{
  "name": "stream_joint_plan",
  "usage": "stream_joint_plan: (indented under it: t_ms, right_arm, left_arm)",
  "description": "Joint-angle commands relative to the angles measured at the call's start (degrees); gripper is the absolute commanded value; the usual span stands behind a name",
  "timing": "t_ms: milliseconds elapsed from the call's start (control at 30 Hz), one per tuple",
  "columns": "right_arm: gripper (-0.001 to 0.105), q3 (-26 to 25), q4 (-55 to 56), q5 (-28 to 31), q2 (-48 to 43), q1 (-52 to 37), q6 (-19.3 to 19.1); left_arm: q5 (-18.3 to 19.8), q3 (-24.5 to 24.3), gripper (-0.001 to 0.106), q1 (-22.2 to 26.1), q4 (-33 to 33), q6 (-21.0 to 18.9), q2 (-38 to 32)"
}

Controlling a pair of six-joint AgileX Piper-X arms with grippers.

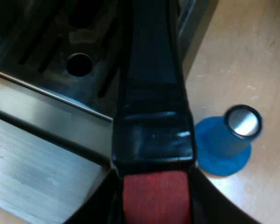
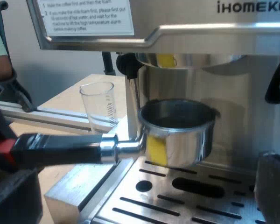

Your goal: Put the handle in the coffee machine

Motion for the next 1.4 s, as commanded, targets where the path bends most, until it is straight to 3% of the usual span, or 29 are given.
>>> stream_joint_plan:
  t_ms: [33,533,1167,1400]
  right_arm:
    - [0.093,-0.94,-1.37,0.45,0.78,0.12,-1.11]
    - [0.093,-6.17,-1.27,1.58,5.91,0.12,-2.84]
    - [0.093,-6.40,-1.27,2.74,6.21,0.12,-2.84]
    - [0.093,-6.40,-1.27,2.74,6.21,0.12,-2.84]
  left_arm:
    - [2.98,-2.27,0.001,0.22,-0.34,-0.65,1.49]
    - [4.33,-6.21,0.001,0.22,0.47,0.69,5.39]
    - [6.45,-6.45,0.001,0.22,-1.53,0.17,5.39]
    - [6.60,-9.93,0.001,0.22,0.43,-0.11,5.39]
